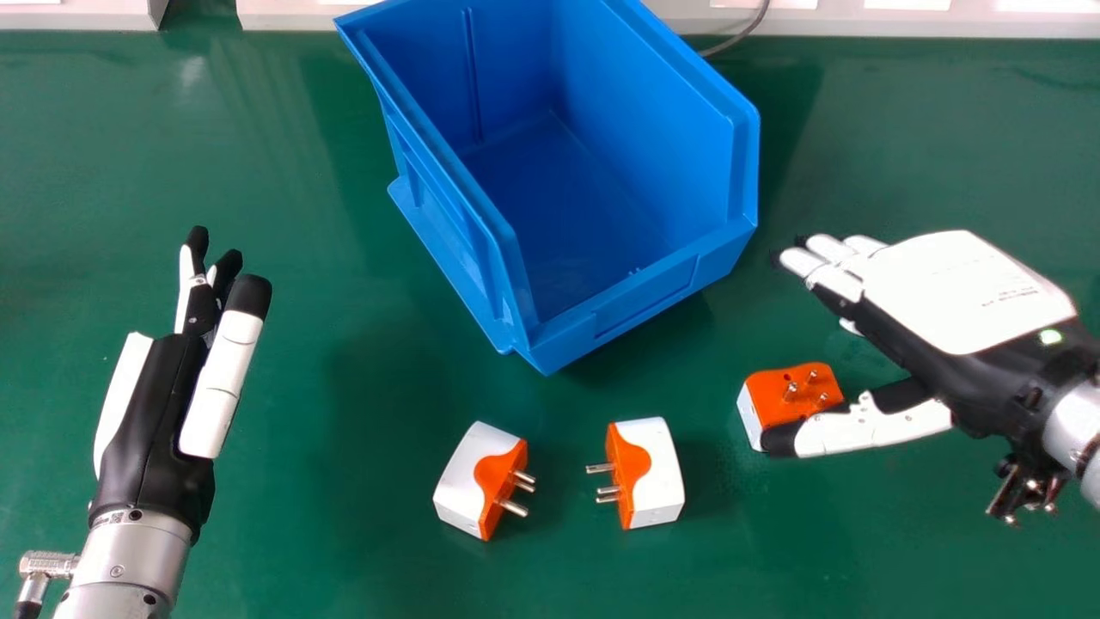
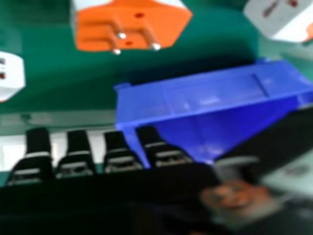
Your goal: Pick all objects and put in blue box
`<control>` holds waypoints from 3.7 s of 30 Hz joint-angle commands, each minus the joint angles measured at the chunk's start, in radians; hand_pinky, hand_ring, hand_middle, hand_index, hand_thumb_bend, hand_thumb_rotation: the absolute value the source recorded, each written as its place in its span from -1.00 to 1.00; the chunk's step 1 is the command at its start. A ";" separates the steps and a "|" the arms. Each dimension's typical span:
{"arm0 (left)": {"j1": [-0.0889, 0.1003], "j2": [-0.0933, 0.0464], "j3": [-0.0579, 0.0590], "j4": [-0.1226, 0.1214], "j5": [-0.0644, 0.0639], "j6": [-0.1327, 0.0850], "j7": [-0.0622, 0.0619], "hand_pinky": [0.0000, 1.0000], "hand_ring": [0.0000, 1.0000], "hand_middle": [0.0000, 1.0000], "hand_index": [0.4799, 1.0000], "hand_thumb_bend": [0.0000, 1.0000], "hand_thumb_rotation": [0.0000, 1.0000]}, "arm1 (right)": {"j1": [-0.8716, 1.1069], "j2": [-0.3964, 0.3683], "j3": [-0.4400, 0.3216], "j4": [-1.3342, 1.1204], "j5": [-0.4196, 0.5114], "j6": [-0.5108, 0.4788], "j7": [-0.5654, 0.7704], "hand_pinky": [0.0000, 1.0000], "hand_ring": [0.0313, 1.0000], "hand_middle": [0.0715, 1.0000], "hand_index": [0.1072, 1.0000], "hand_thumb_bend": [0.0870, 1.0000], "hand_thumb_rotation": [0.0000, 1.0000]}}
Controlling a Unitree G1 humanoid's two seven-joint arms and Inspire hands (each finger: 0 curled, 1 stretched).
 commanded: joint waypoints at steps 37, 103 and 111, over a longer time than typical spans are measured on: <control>0.005 0.030 0.033 -0.015 -0.018 -0.004 -0.038 1.00 1.00 1.00 1.00 0.79 1.00 | -0.237 -0.019 0.266 0.393 -0.248 -0.082 -0.256 0.68 0.76 0.79 0.68 0.23 0.45; 0.012 0.042 0.031 -0.058 0.001 0.017 -0.036 1.00 1.00 1.00 1.00 0.61 1.00 | -0.391 0.014 0.449 0.659 -0.301 -0.083 -0.640 -0.95 -0.93 -0.90 -0.17 -0.07 -0.77; 0.017 0.050 0.031 -0.066 -0.003 0.024 -0.041 1.00 1.00 1.00 1.00 0.64 1.00 | -0.380 0.011 0.443 0.644 -0.289 -0.080 -0.651 -0.95 -0.93 -0.89 -0.17 -0.07 -0.77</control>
